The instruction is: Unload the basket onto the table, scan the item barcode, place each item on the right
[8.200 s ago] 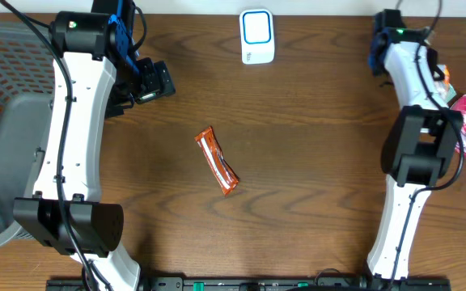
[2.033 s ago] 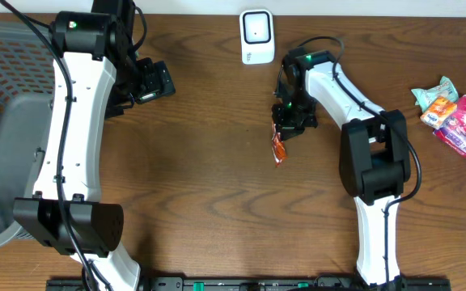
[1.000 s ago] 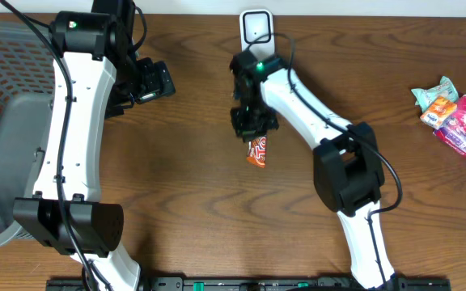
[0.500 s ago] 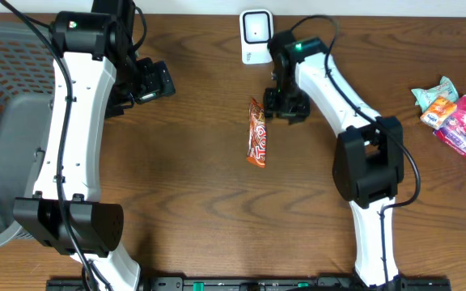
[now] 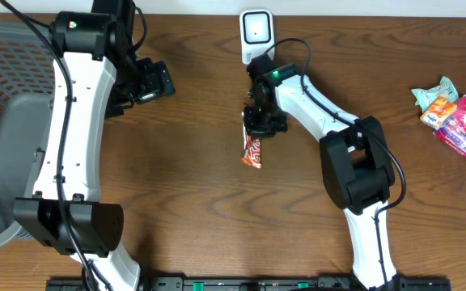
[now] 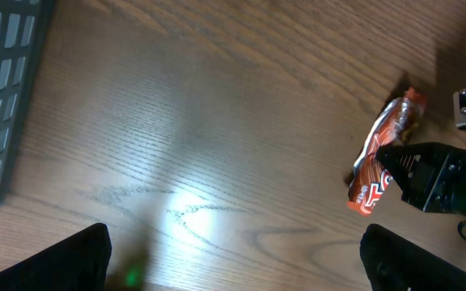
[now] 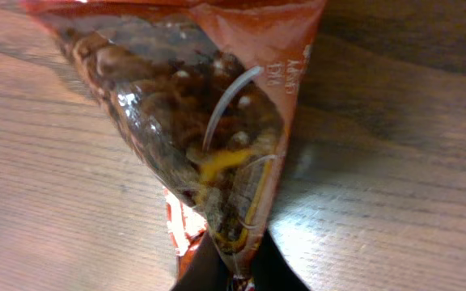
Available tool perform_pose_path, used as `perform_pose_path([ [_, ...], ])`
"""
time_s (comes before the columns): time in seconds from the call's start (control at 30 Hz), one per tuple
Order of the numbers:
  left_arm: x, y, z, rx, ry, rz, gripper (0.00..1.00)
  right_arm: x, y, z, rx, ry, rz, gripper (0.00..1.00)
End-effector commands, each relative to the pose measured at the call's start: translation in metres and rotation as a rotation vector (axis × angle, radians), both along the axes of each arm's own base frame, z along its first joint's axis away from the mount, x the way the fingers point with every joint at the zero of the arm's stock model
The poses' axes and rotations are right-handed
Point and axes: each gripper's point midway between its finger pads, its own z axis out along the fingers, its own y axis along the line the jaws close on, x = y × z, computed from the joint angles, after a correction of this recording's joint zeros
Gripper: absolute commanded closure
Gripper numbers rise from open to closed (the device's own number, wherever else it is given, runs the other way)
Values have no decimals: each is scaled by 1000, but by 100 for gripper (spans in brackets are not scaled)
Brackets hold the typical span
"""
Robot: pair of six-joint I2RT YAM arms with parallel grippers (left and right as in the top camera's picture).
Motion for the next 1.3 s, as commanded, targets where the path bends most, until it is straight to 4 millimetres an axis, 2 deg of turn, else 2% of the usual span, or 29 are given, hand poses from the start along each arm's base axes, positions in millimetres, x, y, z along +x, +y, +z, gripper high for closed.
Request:
perform_pose_path([
  [0.0, 0, 2, -3, 7, 11, 6, 2, 7, 1, 8, 2, -23, -2, 99],
  [0.13, 0, 2, -3, 7, 12, 6, 2, 36, -4, 40, -19, -118, -23, 99],
  [0.37, 0, 2, -3, 7, 11, 6, 2, 111, -29, 124, -186, -473, -87, 99],
  [0.57, 0, 2, -3, 7, 12, 6, 2, 163, -34, 166, -195, -721, -161, 99],
  [0.83, 0, 2, -3, 7, 12, 6, 2, 213, -15, 182, -59, -913, -238, 99],
  [0.97, 0, 2, -3, 7, 11, 6, 2, 235, -25, 181, -75, -986, -298, 99],
  [1.17, 0, 2, -3, 7, 11, 6, 2, 246, -38, 163, -36, -950, -408, 99],
  [1.27, 0, 2, -3, 7, 12, 6, 2, 247, -40, 153, -41, -936, -409, 99],
])
